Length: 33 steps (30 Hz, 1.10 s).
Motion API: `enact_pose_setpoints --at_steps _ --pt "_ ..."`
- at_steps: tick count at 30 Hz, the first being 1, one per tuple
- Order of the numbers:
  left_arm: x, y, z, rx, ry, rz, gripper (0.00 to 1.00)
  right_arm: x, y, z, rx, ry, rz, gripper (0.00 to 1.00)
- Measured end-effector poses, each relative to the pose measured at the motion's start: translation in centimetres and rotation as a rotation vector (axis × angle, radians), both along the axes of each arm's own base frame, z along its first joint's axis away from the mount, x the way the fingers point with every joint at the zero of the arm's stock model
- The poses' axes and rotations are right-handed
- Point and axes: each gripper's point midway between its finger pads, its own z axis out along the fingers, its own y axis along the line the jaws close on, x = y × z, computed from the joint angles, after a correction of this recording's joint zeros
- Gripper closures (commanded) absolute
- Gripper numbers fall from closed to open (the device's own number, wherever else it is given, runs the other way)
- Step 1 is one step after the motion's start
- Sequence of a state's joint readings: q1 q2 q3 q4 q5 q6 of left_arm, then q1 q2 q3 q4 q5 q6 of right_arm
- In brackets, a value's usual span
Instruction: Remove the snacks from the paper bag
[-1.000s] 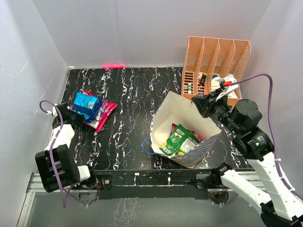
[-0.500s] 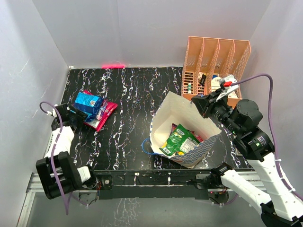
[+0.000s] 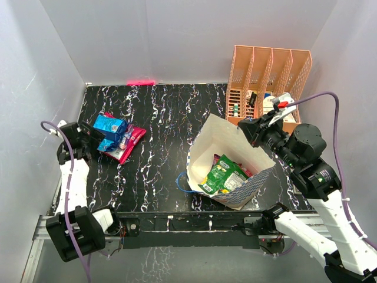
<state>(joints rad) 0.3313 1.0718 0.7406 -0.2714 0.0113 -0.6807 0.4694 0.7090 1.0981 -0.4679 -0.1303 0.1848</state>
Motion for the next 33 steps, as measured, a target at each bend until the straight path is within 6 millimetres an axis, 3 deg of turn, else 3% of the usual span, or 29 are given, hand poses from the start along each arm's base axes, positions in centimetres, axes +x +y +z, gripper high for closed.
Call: enact_pose_setpoints --at_steps 5,9,12,16,24,33 --pt "2.3 -0.3 5.1 0.078 -0.106 -0.105 0.14 0.1 0.1 -0.2 -0.003 0.006 0.001 0.92" --pt "4.4 -2.1 6.9 0.096 -0.157 -0.241 0.14 0.3 0.2 -0.3 -0.005 0.011 0.001 0.92" --pt "5.7 -3.7 6.2 0.07 -0.154 -0.337 0.14 0.3 0.2 -0.3 -0.003 0.014 0.001 0.92" --pt "6.9 -5.9 3.8 0.017 -0.108 -0.431 0.14 0.2 0.2 -0.2 0.003 0.013 0.001 0.92" --pt "6.9 -7.8 -0.7 -0.052 -0.047 -0.481 0.14 0.1 0.1 -0.1 0.012 0.013 0.0 0.92" --pt "6.8 -8.1 -0.9 -0.038 -0.046 -0.489 0.02 0.1 0.2 -0.2 0.016 0.02 0.0 0.92"
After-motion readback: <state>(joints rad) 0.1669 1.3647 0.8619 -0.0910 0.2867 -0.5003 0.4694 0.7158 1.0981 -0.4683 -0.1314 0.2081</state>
